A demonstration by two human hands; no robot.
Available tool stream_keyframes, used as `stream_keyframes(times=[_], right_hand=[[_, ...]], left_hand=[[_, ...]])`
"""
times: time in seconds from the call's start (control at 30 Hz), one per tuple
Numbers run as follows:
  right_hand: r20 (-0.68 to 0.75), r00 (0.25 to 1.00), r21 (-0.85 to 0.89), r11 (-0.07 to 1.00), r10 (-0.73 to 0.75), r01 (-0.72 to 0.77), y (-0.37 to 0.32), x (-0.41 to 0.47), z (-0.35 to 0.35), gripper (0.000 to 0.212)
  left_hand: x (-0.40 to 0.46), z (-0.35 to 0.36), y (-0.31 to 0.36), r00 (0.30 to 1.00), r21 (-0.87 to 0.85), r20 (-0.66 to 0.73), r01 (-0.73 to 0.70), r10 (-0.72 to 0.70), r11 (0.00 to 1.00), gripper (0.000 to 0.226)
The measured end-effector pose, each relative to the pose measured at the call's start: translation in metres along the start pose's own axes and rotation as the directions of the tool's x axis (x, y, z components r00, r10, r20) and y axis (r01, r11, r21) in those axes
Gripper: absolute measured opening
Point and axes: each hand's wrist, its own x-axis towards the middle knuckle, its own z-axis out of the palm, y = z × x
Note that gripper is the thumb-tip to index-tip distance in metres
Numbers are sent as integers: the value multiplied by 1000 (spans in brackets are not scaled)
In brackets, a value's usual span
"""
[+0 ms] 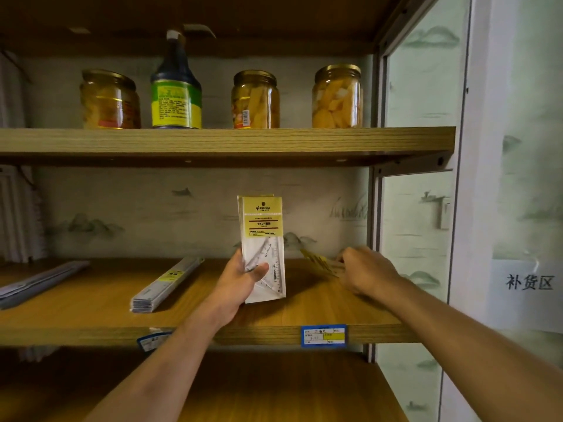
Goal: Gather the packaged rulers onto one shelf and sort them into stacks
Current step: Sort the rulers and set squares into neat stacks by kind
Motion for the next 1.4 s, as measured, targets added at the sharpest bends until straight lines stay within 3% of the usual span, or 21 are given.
stream_keyframes(times=[0.1,0.17,0.3,0.37,0.43,0.5,0.6,0.73,0.87,0.97,1.1,1.27,1.4], right_hand=[[-70,997,220,975,28,-12,8,0,-5,20],[-86,994,459,888,65,-18,8,2,-14,26],[-17,998,865,502,63,-18,-6,-5,-25,26],[-16,1000,943,331,6,13,-16,-12,-24,24],[-37,998,969,242,-56,50,-23,-15,-19,24],[-42,995,960,274,-95,67,-29,-15,-11,25],[-35,991,898,431,-129,88,-39,-14,5,25],[-75,995,856,508,-62,96,-46,-10,20,34],[-112,993,816,566,-37,113,-46,-10,22,38],[-102,994,798,594,-36,103,-46,-12,22,43],[-25,999,780,626,33,-1,-43,-16,22,68],[-39,999,735,678,15,19,-36,-14,20,57],[-55,998,698,715,-7,43,-29,-15,14,50]], left_hand=[[0,0,0,1000,-4,-14,6,-6,1000,49],[-1,0,0,1000,-5,-21,8,-8,1000,49],[-2,1,2,1000,42,-22,-16,17,999,43],[-3,0,4,1000,55,-12,-24,24,998,38],[-3,1,4,1000,70,-10,-17,17,997,36],[-2,4,5,1000,93,-11,-11,12,996,35],[-2,8,6,1000,134,19,-11,8,991,34],[-6,16,8,981,-5,187,48,-46,999,38],[-6,19,7,978,-133,205,73,-45,988,31],[-8,22,8,967,-3,254,-18,18,1000,34],[-6,28,8,971,187,210,-154,113,970,39],[-2,35,11,969,302,123,-243,216,922,48],[1,42,10,968,307,185,-222,171,926,49]])
